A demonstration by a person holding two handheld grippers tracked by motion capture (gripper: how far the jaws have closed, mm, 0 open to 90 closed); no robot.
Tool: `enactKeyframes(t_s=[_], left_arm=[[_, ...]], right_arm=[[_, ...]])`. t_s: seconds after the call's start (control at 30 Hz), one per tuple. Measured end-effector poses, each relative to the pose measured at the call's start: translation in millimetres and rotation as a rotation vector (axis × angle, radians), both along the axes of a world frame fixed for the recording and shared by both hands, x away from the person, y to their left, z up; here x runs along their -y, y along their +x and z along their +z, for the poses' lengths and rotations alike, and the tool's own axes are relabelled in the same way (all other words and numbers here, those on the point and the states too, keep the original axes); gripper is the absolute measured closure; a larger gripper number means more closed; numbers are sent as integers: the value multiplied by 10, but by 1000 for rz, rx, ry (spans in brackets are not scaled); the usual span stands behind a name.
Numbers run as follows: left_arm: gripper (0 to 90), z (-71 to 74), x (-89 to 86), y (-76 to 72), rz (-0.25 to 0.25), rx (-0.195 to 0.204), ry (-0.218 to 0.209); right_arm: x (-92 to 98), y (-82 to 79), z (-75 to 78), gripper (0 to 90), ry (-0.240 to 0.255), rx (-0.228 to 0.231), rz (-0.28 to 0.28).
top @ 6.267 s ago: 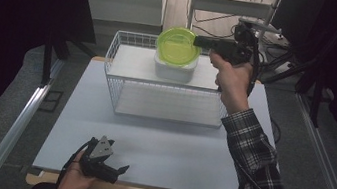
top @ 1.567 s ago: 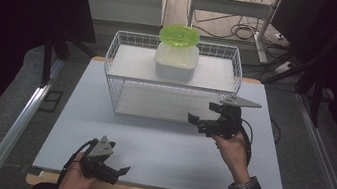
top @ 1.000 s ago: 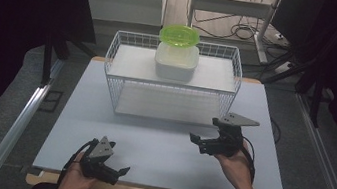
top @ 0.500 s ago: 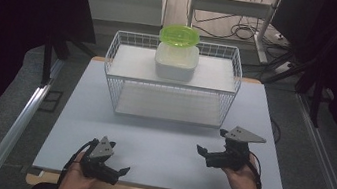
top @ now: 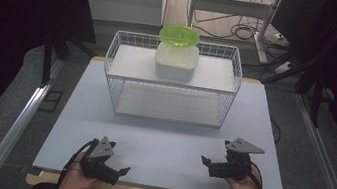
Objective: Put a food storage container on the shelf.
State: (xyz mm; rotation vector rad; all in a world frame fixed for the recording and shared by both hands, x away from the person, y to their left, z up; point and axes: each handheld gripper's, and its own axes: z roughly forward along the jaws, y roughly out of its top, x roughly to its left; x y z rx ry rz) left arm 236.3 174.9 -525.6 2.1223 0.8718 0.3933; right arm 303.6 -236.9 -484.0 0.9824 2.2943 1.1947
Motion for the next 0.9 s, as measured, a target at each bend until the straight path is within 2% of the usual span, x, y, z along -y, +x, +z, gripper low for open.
enactKeyframes(t_s=[0.17,0.33,0.53,0.73,0.9], left_arm=[[26,-3,1,0,-1,-1,2],[26,-7,2,3,-5,-2,8],[25,-15,8,4,-7,-1,12],[24,-21,12,5,-10,-3,14],[23,-20,16,7,-11,-2,13]], right_arm=[[16,-7,-69,0,-19,-18,-6],[12,-11,-159,0,-30,-66,-3],[-30,-2,-246,0,-98,-113,13],[-77,-2,-297,0,-145,-141,26],[-92,2,-319,0,-156,-149,33]])
